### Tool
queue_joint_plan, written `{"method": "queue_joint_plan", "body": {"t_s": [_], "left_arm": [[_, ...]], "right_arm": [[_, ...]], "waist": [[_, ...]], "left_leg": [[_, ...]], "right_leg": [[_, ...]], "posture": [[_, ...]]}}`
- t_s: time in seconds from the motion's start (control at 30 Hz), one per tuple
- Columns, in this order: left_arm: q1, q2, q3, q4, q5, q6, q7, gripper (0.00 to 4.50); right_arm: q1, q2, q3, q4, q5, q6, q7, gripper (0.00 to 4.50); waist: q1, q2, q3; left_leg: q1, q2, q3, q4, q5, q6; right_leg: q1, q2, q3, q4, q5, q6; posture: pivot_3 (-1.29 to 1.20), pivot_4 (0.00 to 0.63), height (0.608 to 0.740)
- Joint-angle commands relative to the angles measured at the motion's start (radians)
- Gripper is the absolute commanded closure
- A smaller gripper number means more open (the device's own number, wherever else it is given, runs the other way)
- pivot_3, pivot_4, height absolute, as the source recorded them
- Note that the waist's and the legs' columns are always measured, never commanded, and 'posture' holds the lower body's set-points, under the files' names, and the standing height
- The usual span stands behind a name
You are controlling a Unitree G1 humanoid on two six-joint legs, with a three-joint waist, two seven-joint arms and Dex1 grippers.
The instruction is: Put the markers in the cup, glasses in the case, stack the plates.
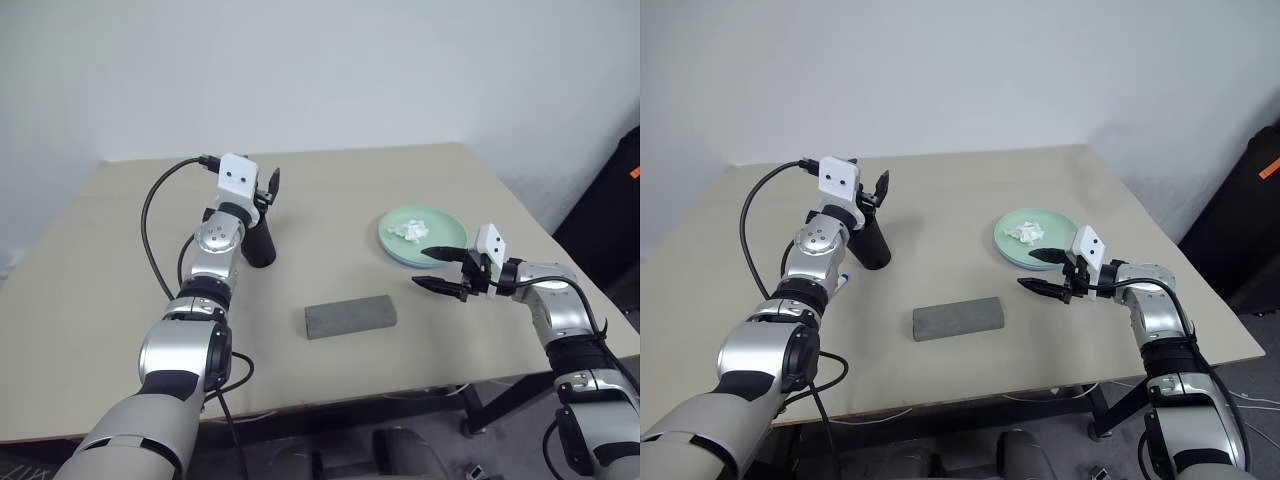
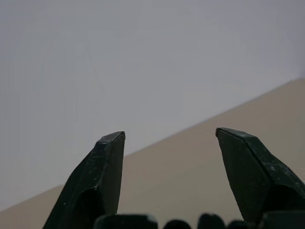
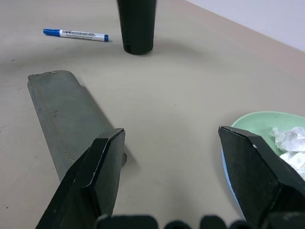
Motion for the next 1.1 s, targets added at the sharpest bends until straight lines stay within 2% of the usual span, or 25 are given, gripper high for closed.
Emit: {"method": "queue_joint_plan", "body": {"t_s": [0.03,0.13,0.33,0.53,0.67,0.83,0.97,1.1], "left_arm": [[-0.034,0.022,0.031,-0.065,-0.036,0.004,-0.022,1.28],[-0.016,0.047,0.058,-0.121,-0.078,0.061,-0.063,1.28],[0.085,0.123,0.118,-0.36,-0.198,0.278,-0.193,1.28],[0.329,0.298,0.165,-0.841,-0.414,0.718,-0.437,1.28],[0.479,0.422,0.163,-1.053,-0.464,0.938,-0.501,1.28],[0.583,0.515,0.151,-1.16,-0.449,1.119,-0.5,1.28],[0.615,0.537,0.105,-1.197,-0.417,1.231,-0.471,1.28],[0.626,0.519,0.058,-1.192,-0.373,1.303,-0.413,1.28]], "right_arm": [[-0.02,-0.007,-0.012,-0.033,0.013,-0.009,0.009,1.1],[-0.02,-0.005,-0.011,-0.033,0.012,-0.009,0.01,1.1],[-0.018,-0.003,-0.007,-0.025,0.006,-0.017,0.014,1.1],[-0.021,0.003,-0.001,-0.01,-0.002,-0.028,0.021,1.1],[-0.024,0.009,0.004,-0.004,-0.003,-0.029,0.026,1.1],[-0.038,0.02,0.013,0.016,-0.005,-0.035,0.027,1.1],[-0.044,0.025,0.016,0.024,-0.006,-0.037,0.029,1.1],[-0.045,0.027,0.017,0.027,-0.005,-0.04,0.029,1.1]], "waist": [[0.0,0.0,0.0],[0.0,0.0,0.0],[-0.002,0.0,0.0],[-0.004,0.0,0.0],[-0.001,0.0,0.0],[-0.001,0.0,0.0],[-0.001,0.0,0.0],[-0.001,0.0,0.0]], "left_leg": [[0.0,0.0,0.0,0.0,0.0,0.0],[0.0,0.0,0.0,0.0,0.0,0.0],[0.001,0.001,0.0,-0.001,-0.001,-0.001],[0.0,0.002,0.0,-0.001,-0.001,-0.002],[0.0,0.002,0.0,-0.001,-0.001,-0.002],[0.001,0.002,-0.001,-0.001,-0.002,-0.005],[0.002,0.003,-0.001,-0.001,-0.002,-0.007],[0.002,0.003,-0.001,-0.001,-0.002,-0.007]], "right_leg": [[0.0,0.0,0.0,0.0,0.0,0.0],[0.0,0.0,0.0,0.0,0.0,0.0],[-0.001,0.0,-0.001,0.001,0.0,0.0],[-0.002,0.0,-0.001,0.002,0.0,0.0],[-0.002,0.0,-0.001,0.002,-0.002,-0.002],[-0.001,-0.001,-0.003,0.002,-0.002,-0.002],[-0.001,-0.001,-0.004,0.003,-0.002,-0.002],[-0.001,-0.001,-0.004,0.003,-0.002,-0.003]], "posture": [[0.0,0.0,0.74],[0.0,0.0,0.74],[0.0,0.0,0.74],[0.0,0.0,0.74],[0.0,0.0,0.74],[0.0,0.0,0.74],[0.0,0.0,0.74],[0.0,0.0,0.74]]}}
